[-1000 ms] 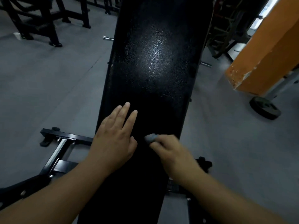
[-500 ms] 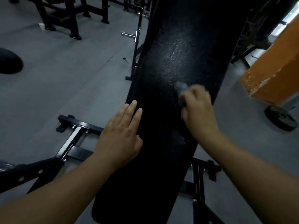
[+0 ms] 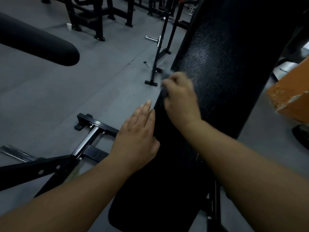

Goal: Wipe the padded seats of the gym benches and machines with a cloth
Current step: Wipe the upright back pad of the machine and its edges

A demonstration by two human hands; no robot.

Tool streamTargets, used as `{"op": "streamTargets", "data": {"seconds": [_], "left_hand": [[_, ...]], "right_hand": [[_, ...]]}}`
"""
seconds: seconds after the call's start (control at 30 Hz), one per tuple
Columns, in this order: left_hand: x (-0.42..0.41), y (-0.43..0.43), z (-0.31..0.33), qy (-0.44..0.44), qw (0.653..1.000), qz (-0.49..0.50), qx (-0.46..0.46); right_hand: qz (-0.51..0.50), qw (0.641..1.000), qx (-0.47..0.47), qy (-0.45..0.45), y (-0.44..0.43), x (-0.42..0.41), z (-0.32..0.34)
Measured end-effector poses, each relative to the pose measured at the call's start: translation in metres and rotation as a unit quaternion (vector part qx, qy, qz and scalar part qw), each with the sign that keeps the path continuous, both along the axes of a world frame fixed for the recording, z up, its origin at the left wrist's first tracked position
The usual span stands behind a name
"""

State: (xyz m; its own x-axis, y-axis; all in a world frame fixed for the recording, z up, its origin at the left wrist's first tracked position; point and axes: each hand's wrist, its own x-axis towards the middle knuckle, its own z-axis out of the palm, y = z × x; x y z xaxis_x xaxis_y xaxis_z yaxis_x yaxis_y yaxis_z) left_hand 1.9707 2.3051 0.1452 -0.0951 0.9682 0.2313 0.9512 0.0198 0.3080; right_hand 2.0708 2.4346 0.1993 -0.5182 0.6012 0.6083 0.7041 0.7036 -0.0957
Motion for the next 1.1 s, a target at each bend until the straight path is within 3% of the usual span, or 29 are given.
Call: {"op": "streamTargets", "data": {"seconds": [0.1,0.17,0.3,0.37,0.47,0.53,0.7,0.73,0.87,0.93,1.03,1.1], "left_hand": [[-0.001,-0.002,-0.005,-0.021,1.000,-0.011,0.016],[-0.002,-0.010,-0.012,-0.007,0.999,-0.038,0.015],[-0.005,-0.016,-0.025,0.009,1.000,-0.021,-0.002],[-0.006,-0.012,-0.028,0.009,1.000,-0.014,-0.014],[-0.004,-0.009,-0.026,-0.008,1.000,-0.004,-0.014],[0.001,-0.009,-0.024,-0.008,1.000,-0.016,-0.012],[0.017,-0.004,-0.025,0.011,0.999,-0.050,0.000],[0.020,-0.002,-0.026,0.016,0.998,-0.053,0.001],[0.033,0.000,-0.025,0.032,0.998,-0.060,0.008],[0.037,-0.001,-0.026,0.034,0.997,-0.066,0.024],[0.045,0.002,-0.028,0.049,0.995,-0.080,0.042],[0.052,0.005,-0.028,0.052,0.995,-0.077,0.045]], "right_hand": [[0.120,0.984,-0.037,-0.122,-0.044,0.015,-0.043],[0.146,0.976,-0.035,-0.159,-0.044,0.045,-0.037],[-0.012,0.999,0.010,-0.051,0.002,0.043,0.006],[-0.022,1.000,-0.005,-0.020,-0.009,0.027,-0.006],[0.106,0.984,-0.031,-0.141,-0.058,0.062,-0.061],[0.129,0.971,-0.050,-0.193,-0.076,0.107,-0.064],[-0.067,0.997,0.016,-0.023,-0.020,0.107,-0.013],[-0.070,0.997,0.013,-0.014,-0.025,0.100,-0.019],[0.076,0.983,-0.056,-0.158,-0.083,0.157,-0.080],[0.034,0.990,-0.045,-0.129,-0.068,0.191,-0.065],[-0.103,0.995,0.018,-0.003,-0.021,0.184,-0.017],[-0.091,0.996,0.019,0.009,-0.024,0.161,-0.024]]}}
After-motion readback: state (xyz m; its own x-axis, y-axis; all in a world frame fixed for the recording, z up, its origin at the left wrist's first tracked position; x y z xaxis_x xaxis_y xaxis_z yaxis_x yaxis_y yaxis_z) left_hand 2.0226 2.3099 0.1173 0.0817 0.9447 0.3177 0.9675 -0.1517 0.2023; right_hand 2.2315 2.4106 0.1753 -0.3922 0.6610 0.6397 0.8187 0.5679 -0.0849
